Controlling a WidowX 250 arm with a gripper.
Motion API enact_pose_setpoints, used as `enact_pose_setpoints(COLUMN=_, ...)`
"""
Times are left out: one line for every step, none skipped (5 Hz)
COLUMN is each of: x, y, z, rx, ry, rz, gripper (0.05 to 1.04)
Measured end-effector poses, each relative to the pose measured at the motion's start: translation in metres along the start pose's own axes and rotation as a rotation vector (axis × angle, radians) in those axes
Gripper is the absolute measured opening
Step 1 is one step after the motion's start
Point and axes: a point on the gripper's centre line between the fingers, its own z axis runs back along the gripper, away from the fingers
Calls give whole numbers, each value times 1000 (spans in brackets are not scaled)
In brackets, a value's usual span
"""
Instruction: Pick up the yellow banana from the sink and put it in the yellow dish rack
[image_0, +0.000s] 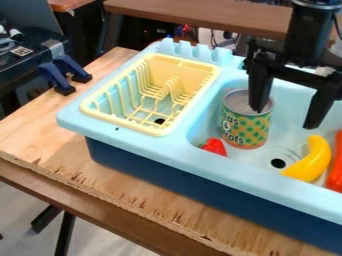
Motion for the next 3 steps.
enact_pose_setpoints(x=-1, y=0, z=-14, rx=16, ry=40, rz=0, gripper=1001)
enact_pose_setpoints(x=2, y=-4, z=-29, rx=22, ry=7, rz=-9, gripper=1001)
enact_pose_setpoints(x=4, y=-10, z=-42, rx=16, ry=-31, rz=-26, gripper=1001)
